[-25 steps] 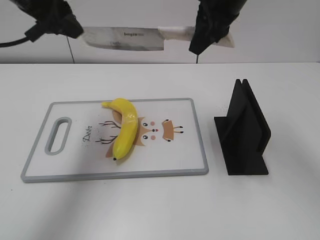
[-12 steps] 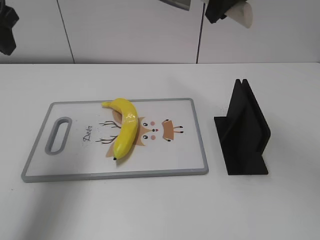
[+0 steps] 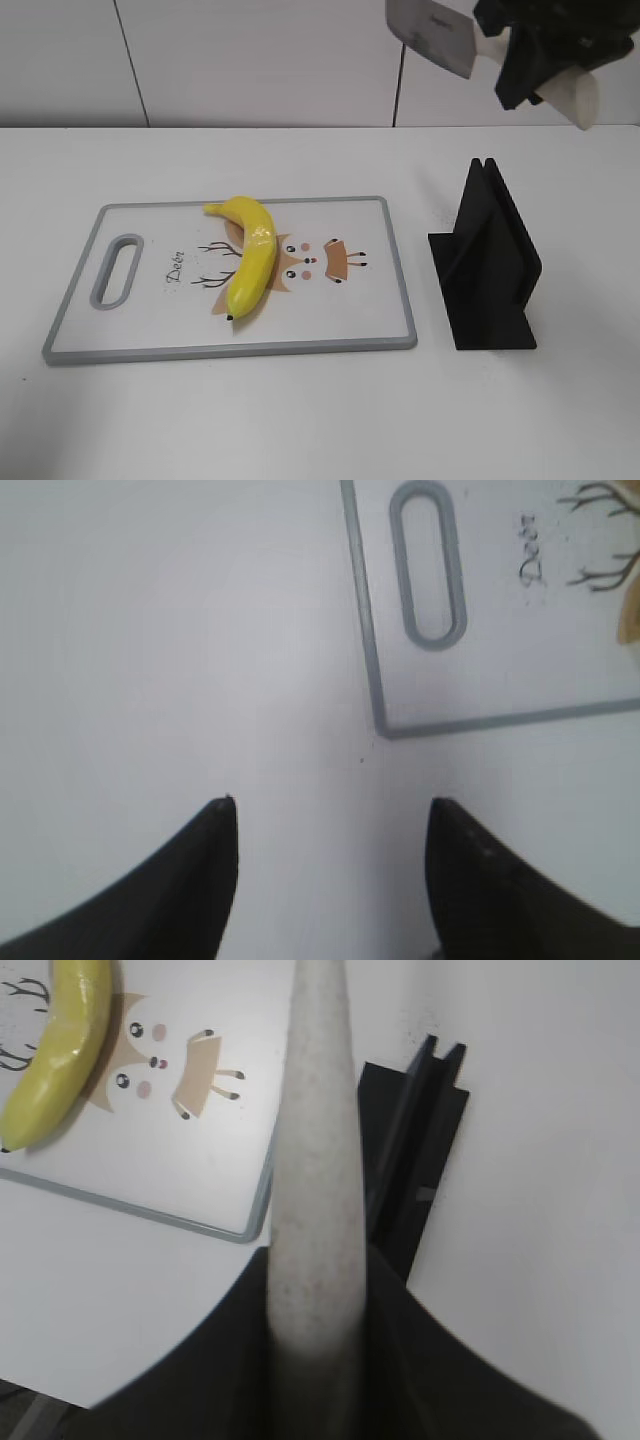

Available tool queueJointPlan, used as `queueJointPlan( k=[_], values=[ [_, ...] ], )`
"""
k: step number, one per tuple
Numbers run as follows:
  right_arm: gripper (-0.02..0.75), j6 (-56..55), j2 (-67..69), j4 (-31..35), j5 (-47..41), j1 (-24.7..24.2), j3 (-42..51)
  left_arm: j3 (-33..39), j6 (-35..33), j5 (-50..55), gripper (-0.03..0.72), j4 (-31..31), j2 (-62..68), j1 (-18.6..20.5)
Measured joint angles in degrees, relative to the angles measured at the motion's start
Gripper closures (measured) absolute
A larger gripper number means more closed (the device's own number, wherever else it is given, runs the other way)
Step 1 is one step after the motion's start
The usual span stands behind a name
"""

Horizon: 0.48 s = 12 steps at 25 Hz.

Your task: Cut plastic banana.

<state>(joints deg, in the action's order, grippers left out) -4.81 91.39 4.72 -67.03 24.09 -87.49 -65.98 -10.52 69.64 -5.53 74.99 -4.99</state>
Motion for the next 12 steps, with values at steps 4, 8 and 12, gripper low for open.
queueJointPlan(
  k=[4,8,12],
  values=[
    [0.569,-3.5,-3.7,-1.2,0.8,-3.6,6.1,7.8,0.0,-1.1,0.131,-0.1,-8.8,0.2],
    [0.569,-4.6,-5.4,-1.6,2.1,-6.6,11.4,14.4,0.0,-3.3,0.131,-0.2,-17.8,0.2],
    [0.569,-4.8,-5.7,0.5,3.6,-7.1,15.8,20.7,0.0,-6.0,0.135,-0.2,-27.4,0.2]
  ],
)
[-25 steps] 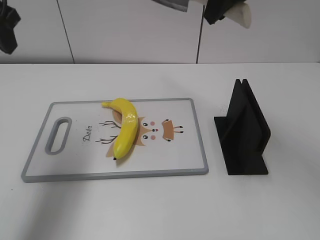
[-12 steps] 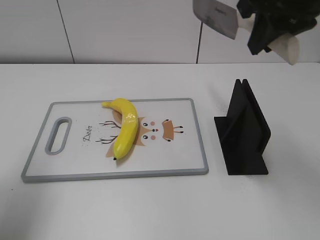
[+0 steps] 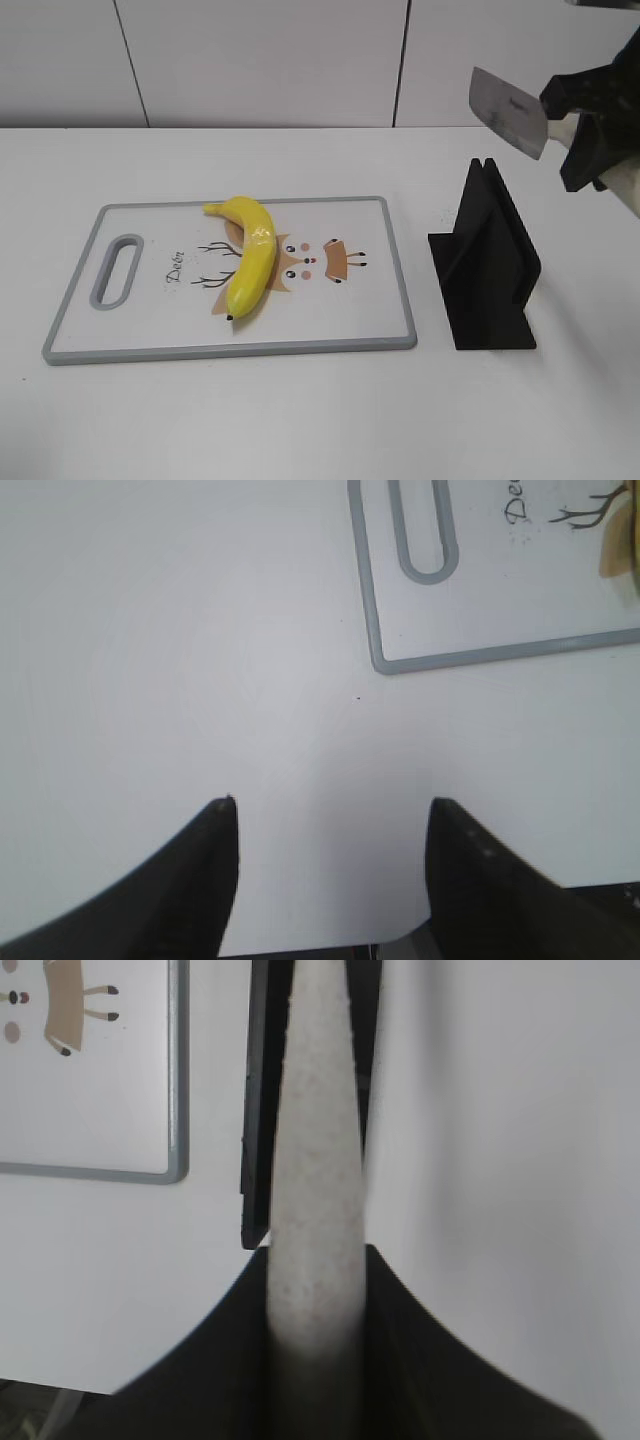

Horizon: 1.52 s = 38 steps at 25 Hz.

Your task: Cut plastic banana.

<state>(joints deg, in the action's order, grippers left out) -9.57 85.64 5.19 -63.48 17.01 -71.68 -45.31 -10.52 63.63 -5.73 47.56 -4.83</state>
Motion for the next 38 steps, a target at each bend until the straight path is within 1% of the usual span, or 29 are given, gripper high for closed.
queueJointPlan(
  k=[4,6,11,15,19,24,31,38],
  values=[
    [0.569,-0.1,0.0,4.3,3.2,0.0,2.6,5.5,0.0,-2.3,0.146,0.0,-10.3,0.0],
    [0.570,-0.1,0.0,5.1,4.4,0.0,3.3,7.9,0.0,-2.5,0.146,0.3,-15.4,0.0],
    [0.570,-0.1,0.0,4.6,6.4,0.0,4.5,13.7,0.0,-2.5,0.147,1.2,-26.7,0.0],
    [0.570,-0.1,0.0,4.3,6.6,0.0,4.6,17.0,0.2,-1.5,0.148,1.3,-34.8,0.0],
    [0.570,-0.1,0.0,3.6,7.2,0.0,5.2,17.2,2.2,-1.4,0.160,1.8,-40.9,0.0],
    [0.570,-0.2,0.0,3.5,9.7,0.0,9.1,17.2,3.0,-1.4,0.181,1.9,-47.3,0.0],
    [0.570,-0.2,0.0,4.7,12.5,0.0,14.0,17.3,3.2,-1.3,0.186,1.9,-47.8,0.0],
    [0.570,-0.2,-0.1,6.8,11.2,0.0,15.5,17.3,3.3,-1.3,0.188,2.0,-47.8,0.0]
  ],
)
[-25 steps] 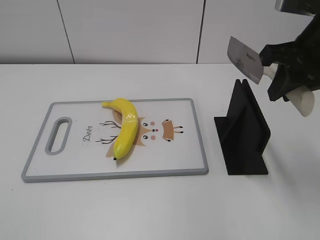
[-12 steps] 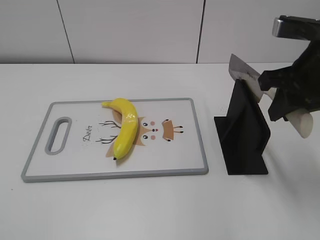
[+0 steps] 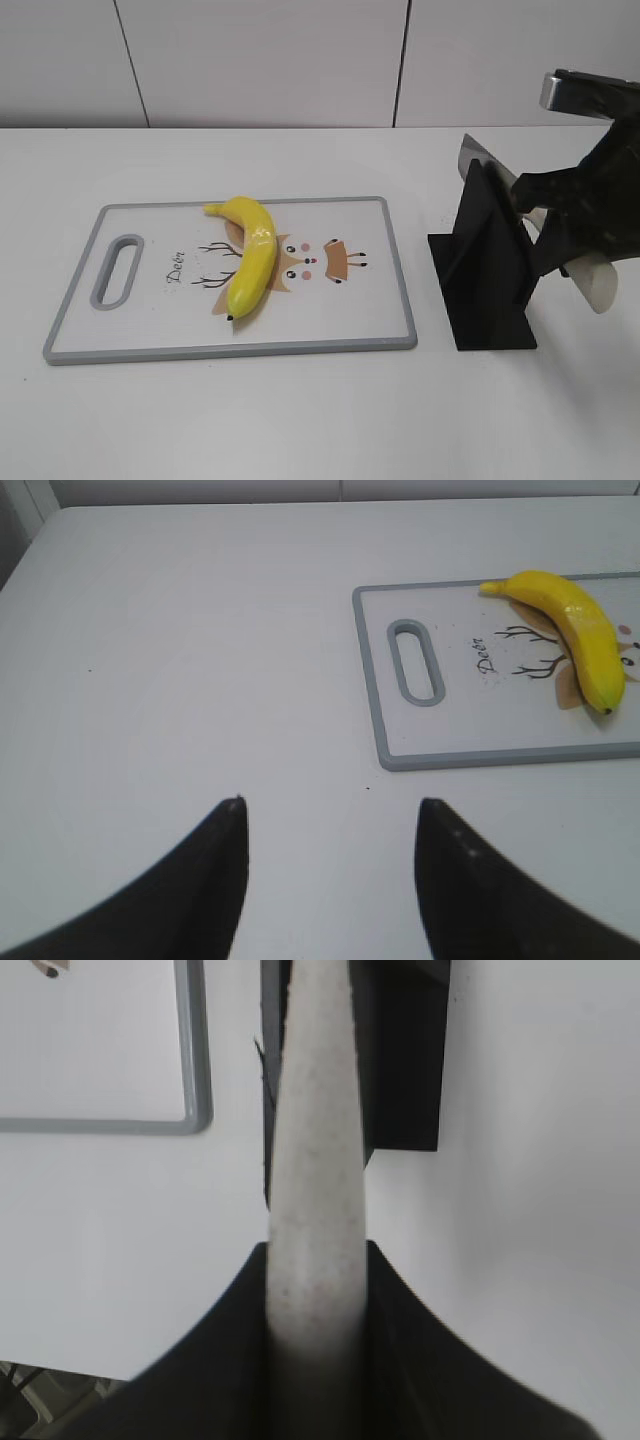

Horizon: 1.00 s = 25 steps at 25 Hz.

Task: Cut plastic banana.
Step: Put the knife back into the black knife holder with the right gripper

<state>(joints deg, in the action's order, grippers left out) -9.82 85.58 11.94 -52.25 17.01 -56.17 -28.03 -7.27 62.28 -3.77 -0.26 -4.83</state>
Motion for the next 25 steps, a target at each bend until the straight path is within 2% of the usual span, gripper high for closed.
queueJointPlan(
  k=[8,14,16,18,20,22,25],
  values=[
    [0.570,0.7,0.0,1.6,-5.7,0.0,0.1,0.0,0.0,0.0,0.196,0.0,0.0,0.0],
    [0.551,0.8,0.0,1.8,-5.9,0.0,0.1,0.0,0.0,0.0,0.205,0.0,0.0,0.0],
    [0.444,1.3,0.0,1.8,-5.9,0.0,0.2,0.0,0.0,0.0,0.207,0.0,0.0,0.0],
    [0.279,2.4,-0.1,2.4,-5.1,0.0,0.2,0.0,0.0,0.0,0.208,0.0,0.0,0.0],
    [0.158,3.2,-0.1,3.5,-4.1,0.0,0.2,0.0,0.0,0.0,0.209,0.0,0.0,0.0],
    [0.104,3.5,-0.1,4.0,-3.3,0.0,0.2,0.0,0.0,0.0,0.209,0.0,0.0,0.0],
    [0.085,4.0,-1.6,4.0,-2.7,0.0,-0.2,0.0,0.0,0.0,0.209,0.0,0.0,0.0]
  ],
)
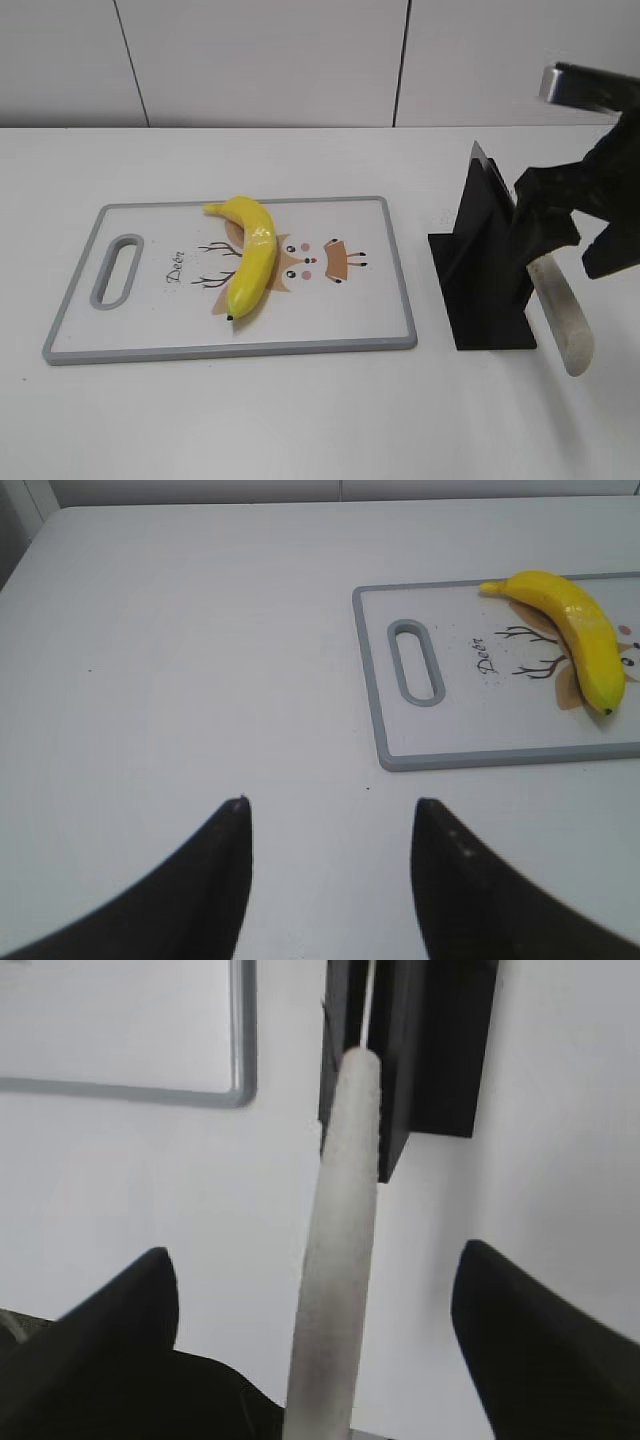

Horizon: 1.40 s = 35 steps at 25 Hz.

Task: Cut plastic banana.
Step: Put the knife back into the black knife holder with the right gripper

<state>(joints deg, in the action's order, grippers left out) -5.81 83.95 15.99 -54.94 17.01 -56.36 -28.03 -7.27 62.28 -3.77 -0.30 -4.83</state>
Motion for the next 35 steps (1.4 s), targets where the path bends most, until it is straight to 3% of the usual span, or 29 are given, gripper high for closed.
queueJointPlan(
  k=[9,15,25,35],
  values=[
    [0.091,9.4,-18.8,0.2,0.1,0.0,-0.2,0.0,0.0,0.0,0.209,0.0,0.0,0.0],
    [0.112,19.1,-34.6,0.1,-1.3,0.0,9.2,0.0,0.0,0.0,0.209,0.0,0.0,0.0],
    [0.149,20.5,-60.1,-2.5,-0.9,0.0,24.7,0.0,0.0,0.0,0.209,-0.1,0.0,0.0],
    [0.160,19.2,-75.9,-2.6,-2.5,0.0,26.0,0.0,0.0,0.0,0.209,-0.1,0.0,0.0]
  ],
)
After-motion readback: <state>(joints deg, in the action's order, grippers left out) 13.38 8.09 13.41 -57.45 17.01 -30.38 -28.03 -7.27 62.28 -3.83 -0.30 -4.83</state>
